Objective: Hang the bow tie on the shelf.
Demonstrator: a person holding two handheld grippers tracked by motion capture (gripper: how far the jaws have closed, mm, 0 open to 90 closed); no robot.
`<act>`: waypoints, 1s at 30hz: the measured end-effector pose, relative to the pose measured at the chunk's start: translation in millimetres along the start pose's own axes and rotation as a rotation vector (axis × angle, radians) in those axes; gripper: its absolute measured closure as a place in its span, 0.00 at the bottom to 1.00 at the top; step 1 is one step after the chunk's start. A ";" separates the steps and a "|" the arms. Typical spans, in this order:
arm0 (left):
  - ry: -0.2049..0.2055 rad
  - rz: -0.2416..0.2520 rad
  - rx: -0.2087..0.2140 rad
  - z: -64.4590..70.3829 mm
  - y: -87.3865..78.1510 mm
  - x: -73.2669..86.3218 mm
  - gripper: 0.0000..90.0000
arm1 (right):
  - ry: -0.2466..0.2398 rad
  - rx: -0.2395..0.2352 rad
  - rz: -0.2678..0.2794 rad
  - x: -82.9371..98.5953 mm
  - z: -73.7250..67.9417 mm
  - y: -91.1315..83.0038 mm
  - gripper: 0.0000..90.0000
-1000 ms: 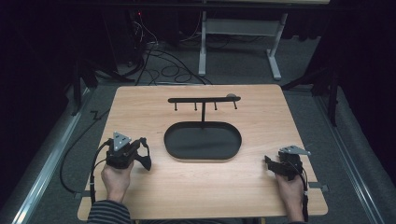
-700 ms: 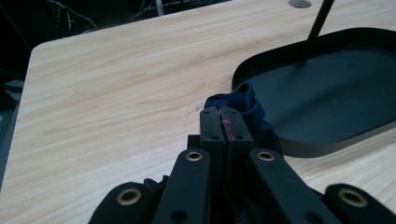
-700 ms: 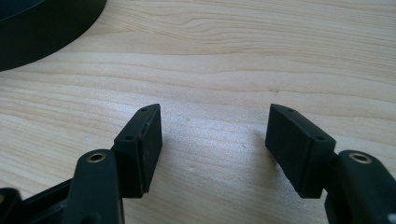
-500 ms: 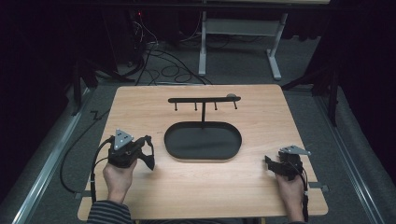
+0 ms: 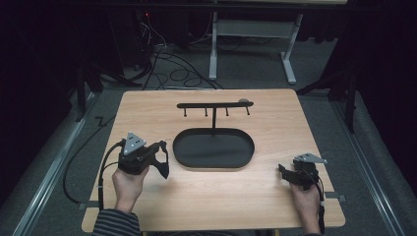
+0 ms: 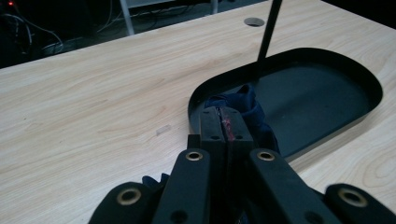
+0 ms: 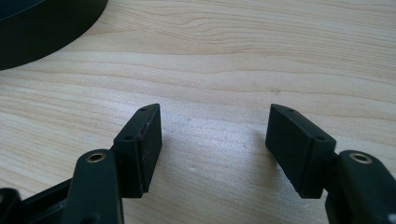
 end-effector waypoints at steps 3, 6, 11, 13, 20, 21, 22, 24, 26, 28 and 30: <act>-0.003 0.005 0.020 2.2 0.8 -2.9 0.99 | 0.000 0.000 0.000 0.0 0.0 0.0 0.42; -0.004 0.002 0.035 4.4 1.8 -5.0 0.99 | 0.002 -0.001 -0.001 0.1 -0.2 -0.1 0.42; -0.001 0.003 0.057 8.0 1.0 -10.1 0.99 | 0.002 0.000 -0.002 0.1 -0.3 -0.2 0.42; -0.003 0.004 0.067 9.1 0.6 -12.3 0.99 | 0.001 -0.001 -0.001 0.1 -0.3 -0.1 0.42; 0.008 0.010 0.088 13.0 1.6 -20.2 0.99 | -0.002 -0.003 -0.004 0.1 -0.5 -0.4 0.42; 0.008 0.010 0.088 13.0 1.6 -20.2 0.99 | -0.002 -0.003 -0.004 0.1 -0.5 -0.4 0.42; 0.008 0.013 0.098 14.0 2.1 -22.5 0.99 | -0.002 -0.004 -0.004 0.1 -0.5 -0.4 0.42; 0.009 0.015 0.106 15.5 2.3 -24.8 0.99 | -0.003 -0.003 -0.004 0.1 -0.5 -0.4 0.42; 0.013 0.019 0.111 17.5 2.8 -26.9 0.99 | -0.002 -0.004 -0.004 0.1 -0.5 -0.4 0.42; 0.013 0.023 0.119 19.2 3.7 -28.8 0.99 | -0.002 -0.004 -0.004 0.1 -0.5 -0.4 0.42; 0.013 0.023 0.123 20.4 5.2 -30.3 0.99 | -0.002 -0.004 -0.004 0.1 -0.5 -0.4 0.42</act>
Point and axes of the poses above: each handheld gripper's, and its own axes: y roughly forward along the jaws, x roughly out of its underside, z roughly to its right, the point moved 4 cm from there along y, roughly forward along the jaws, and after that the axes turned 3 degrees about -y, right-handed, at the moved point
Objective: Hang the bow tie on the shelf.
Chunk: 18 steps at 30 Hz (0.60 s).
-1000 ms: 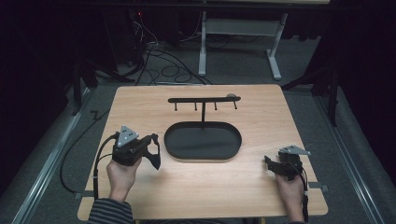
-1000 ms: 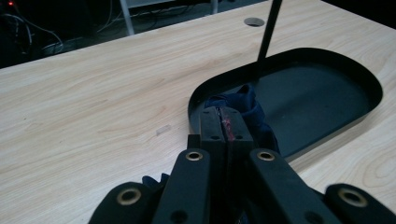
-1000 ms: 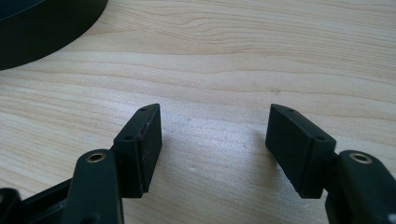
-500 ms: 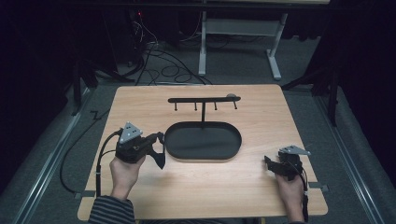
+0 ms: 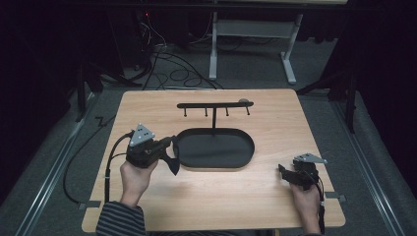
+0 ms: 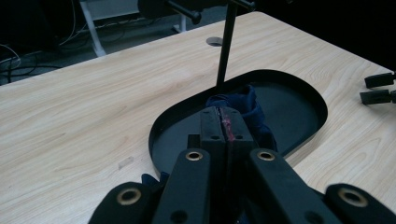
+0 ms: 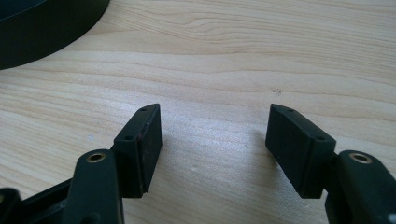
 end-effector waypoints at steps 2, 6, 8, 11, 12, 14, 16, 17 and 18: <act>0.000 0.001 0.006 1.3 1.4 -1.6 0.99 | 0.000 0.001 0.002 0.0 0.0 0.1 0.42; 0.006 0.005 0.012 3.7 2.3 -5.8 0.99 | 0.000 0.000 0.000 0.0 -0.1 -0.1 0.42; 0.007 0.005 0.017 4.3 2.6 -8.1 0.99 | 0.000 0.000 0.000 0.0 -0.1 -0.1 0.42; 0.008 0.009 0.024 5.5 3.8 -12.1 0.99 | 0.000 -0.001 0.000 0.0 0.0 0.0 0.42; 0.008 0.010 0.027 5.9 4.3 -13.4 0.99 | 0.000 0.000 0.002 0.0 0.0 0.1 0.42; 0.011 0.010 0.029 6.6 4.7 -14.8 0.99 | 0.000 0.000 0.000 0.0 0.0 -0.1 0.42; 0.019 0.013 0.033 9.0 6.1 -18.8 0.99 | 0.000 -0.001 0.000 0.0 0.0 0.0 0.42; 0.019 0.013 0.033 9.0 6.1 -18.8 0.99 | 0.000 -0.001 0.000 0.0 0.0 0.0 0.42; 0.019 0.017 0.036 10.1 6.7 -20.6 0.99 | 0.001 -0.001 0.000 0.0 -0.1 -0.1 0.42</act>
Point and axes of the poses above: each handheld gripper's, and its own axes: y roughly forward along the jaws, x roughly out of its underside, z roughly to its right, the point moved 4 cm from there along y, roughly forward along the jaws, and after that the axes turned 3 degrees about -y, right-handed, at the moved point
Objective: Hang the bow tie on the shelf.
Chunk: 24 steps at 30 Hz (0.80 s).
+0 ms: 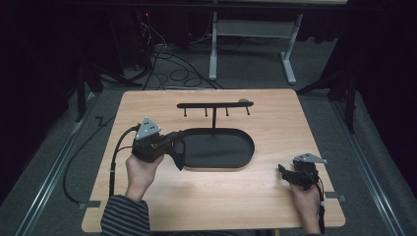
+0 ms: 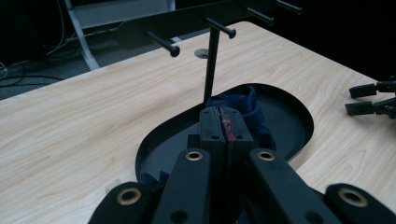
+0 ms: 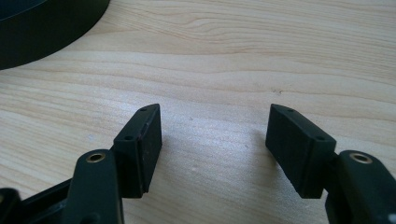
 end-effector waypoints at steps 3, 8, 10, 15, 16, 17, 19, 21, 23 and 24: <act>0.004 0.005 0.009 3.2 1.2 -5.5 0.99 | 0.000 0.001 0.002 0.0 0.0 0.1 0.42; 0.013 0.008 0.018 6.4 3.3 -11.7 0.99 | -0.002 -0.001 0.002 0.0 0.0 0.1 0.42; 0.015 0.007 0.021 7.0 4.2 -14.1 0.99 | -0.002 -0.002 0.002 0.0 -0.1 0.1 0.42; 0.018 0.003 0.024 7.1 6.6 -18.3 0.99 | -0.002 -0.004 0.004 0.0 -0.1 0.1 0.42; 0.020 0.003 0.018 6.6 6.6 -19.0 0.99 | -0.002 -0.004 0.002 0.0 -0.1 0.0 0.42; 0.016 0.002 0.027 7.0 7.4 -19.5 0.99 | -0.002 -0.004 0.002 0.0 -0.1 0.0 0.42; 0.016 0.001 0.028 6.9 8.1 -20.9 0.99 | -0.002 -0.004 0.002 0.0 -0.1 0.0 0.42; 0.021 0.001 0.020 6.2 8.2 -22.8 0.99 | -0.002 -0.005 0.004 -0.1 -0.1 0.1 0.42; 0.018 0.002 0.023 6.2 8.8 -24.7 0.99 | -0.004 -0.005 0.003 -0.1 -0.1 0.1 0.42; 0.021 0.004 0.022 6.0 9.2 -25.8 0.99 | -0.004 -0.005 0.003 -0.1 -0.1 0.1 0.42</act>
Point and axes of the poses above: each handheld gripper's, and its own axes: y roughly forward along the jaws, x roughly out of its underside, z roughly to its right, the point moved 4 cm from there along y, roughly forward along the jaws, and after that the axes turned 3 degrees about -y, right-handed, at the moved point
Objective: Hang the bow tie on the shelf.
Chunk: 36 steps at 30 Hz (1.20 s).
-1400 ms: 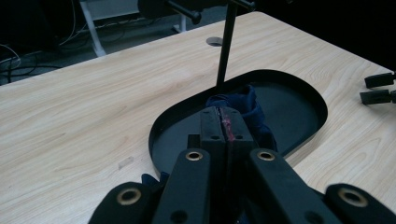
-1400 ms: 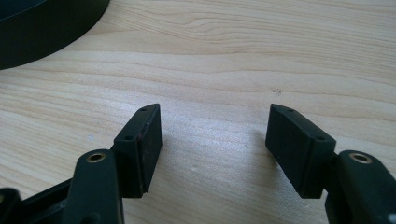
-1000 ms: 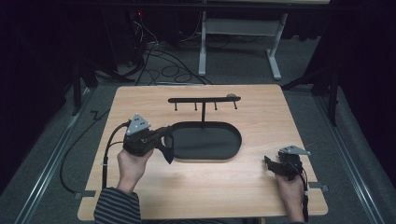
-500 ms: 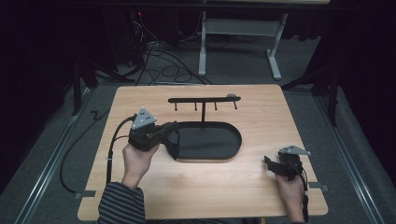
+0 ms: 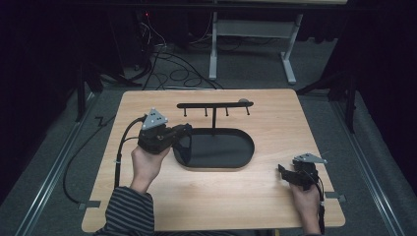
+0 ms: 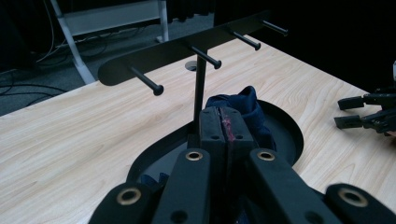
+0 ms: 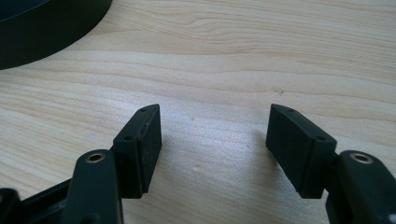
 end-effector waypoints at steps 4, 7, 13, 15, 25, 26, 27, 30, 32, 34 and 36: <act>0.002 -0.001 0.000 0.3 1.0 -3.1 0.99 | 0.000 0.000 -0.001 0.0 -0.1 0.0 0.42; 0.001 -0.003 -0.002 -1.3 2.9 -6.7 0.99 | 0.000 -0.001 -0.002 0.1 -0.1 -0.1 0.42; -0.004 -0.003 0.000 -2.8 6.3 -12.7 0.99 | 0.000 -0.002 -0.002 0.1 -0.2 -0.1 0.42; 0.001 -0.004 -0.006 -3.1 7.9 -14.8 0.99 | 0.000 -0.002 -0.002 0.1 -0.2 -0.1 0.42; 0.003 -0.014 -0.034 -8.9 16.9 -22.3 0.99 | 0.002 -0.005 0.001 0.1 -0.3 0.0 0.41; 0.003 -0.016 -0.037 -9.5 17.6 -23.1 0.99 | 0.001 -0.005 0.002 0.0 -0.1 0.0 0.41; 0.003 -0.015 -0.039 -10.1 18.5 -24.0 0.99 | 0.001 -0.005 0.001 0.0 -0.1 0.0 0.41; 0.000 -0.012 -0.045 -11.7 20.8 -26.6 0.99 | 0.001 -0.005 0.001 0.0 -0.3 0.0 0.41; 0.001 -0.014 -0.050 -13.3 22.0 -28.1 0.99 | 0.000 -0.005 0.000 0.0 -0.3 0.0 0.41; 0.002 -0.011 -0.055 -14.3 22.9 -29.1 0.99 | 0.000 -0.006 0.002 0.0 -0.3 0.0 0.41; 0.008 -0.011 -0.068 -15.6 24.7 -31.2 0.99 | -0.001 -0.007 -0.002 0.1 -0.3 -0.2 0.41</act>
Point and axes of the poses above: each handheld gripper's, and its own axes: y roughly forward along the jaws, x roughly out of its underside, z roughly to its right, the point moved 4 cm from there along y, roughly forward along the jaws, and after that the axes turned 3 degrees about -y, right-handed, at the moved point
